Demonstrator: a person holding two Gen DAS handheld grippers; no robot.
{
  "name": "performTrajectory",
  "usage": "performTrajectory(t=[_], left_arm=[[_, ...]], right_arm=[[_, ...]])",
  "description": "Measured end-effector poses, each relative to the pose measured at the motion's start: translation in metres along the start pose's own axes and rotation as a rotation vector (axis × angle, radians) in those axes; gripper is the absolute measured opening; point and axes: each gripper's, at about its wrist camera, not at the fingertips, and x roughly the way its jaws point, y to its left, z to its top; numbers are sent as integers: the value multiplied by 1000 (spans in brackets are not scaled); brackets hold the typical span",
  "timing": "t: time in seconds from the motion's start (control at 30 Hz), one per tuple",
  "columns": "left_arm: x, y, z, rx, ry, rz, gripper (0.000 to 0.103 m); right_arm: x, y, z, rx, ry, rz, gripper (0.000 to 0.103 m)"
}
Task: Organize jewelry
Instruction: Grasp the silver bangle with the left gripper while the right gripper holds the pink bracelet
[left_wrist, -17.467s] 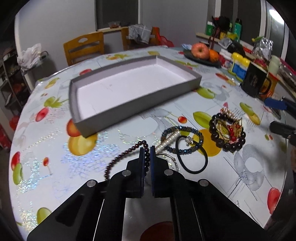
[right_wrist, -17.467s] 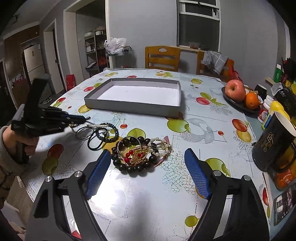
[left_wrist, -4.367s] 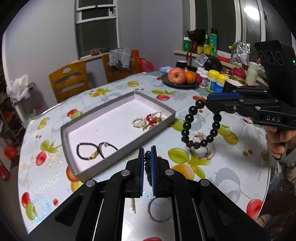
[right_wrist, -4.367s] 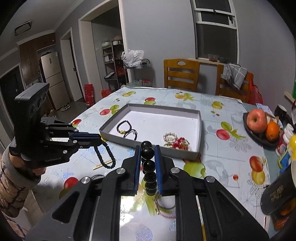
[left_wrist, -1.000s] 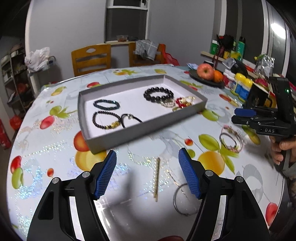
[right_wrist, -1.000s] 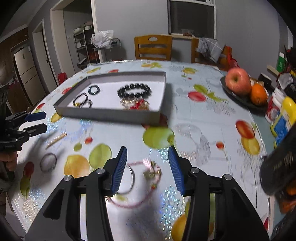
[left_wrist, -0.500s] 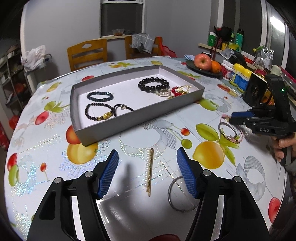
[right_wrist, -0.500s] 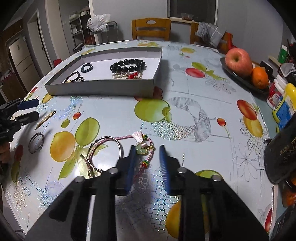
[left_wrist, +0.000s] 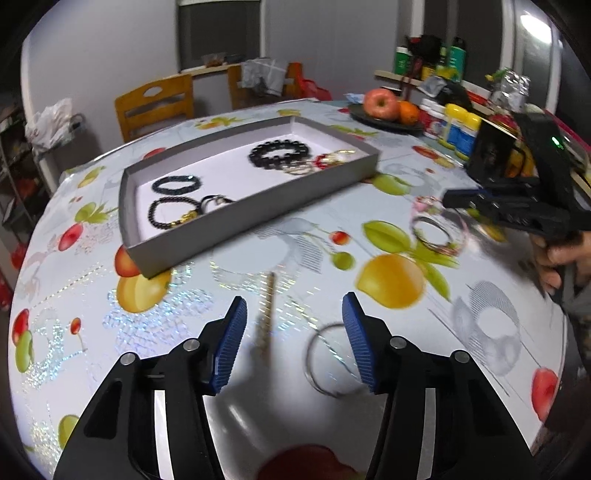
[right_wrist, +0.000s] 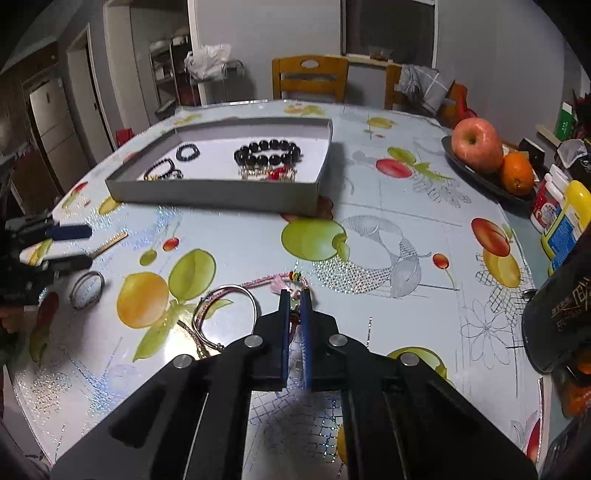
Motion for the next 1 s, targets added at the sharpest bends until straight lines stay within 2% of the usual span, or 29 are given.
performTrajectory(t=[0.17, 0.27, 0.47, 0.53, 0.6, 1.0], left_arm=[[-6, -19, -8, 59, 10, -5, 57], [-1, -24, -10, 88, 42, 7, 59], [11, -24, -11, 90, 99, -25, 59], [12, -22, -12, 83, 100, -32, 58], [11, -22, -12, 79, 97, -33, 48], [-3, -18, -5, 65, 42, -35, 47]], right_arm=[[-6, 3, 0, -3, -28, 3, 5], [-9, 6, 1, -6, -42, 9, 5], [-16, 11, 1, -11, -59, 18, 5], [-16, 10, 1, -8, -58, 18, 5], [-15, 10, 0, -6, -56, 17, 5], [-33, 17, 14, -17, -111, 31, 5]])
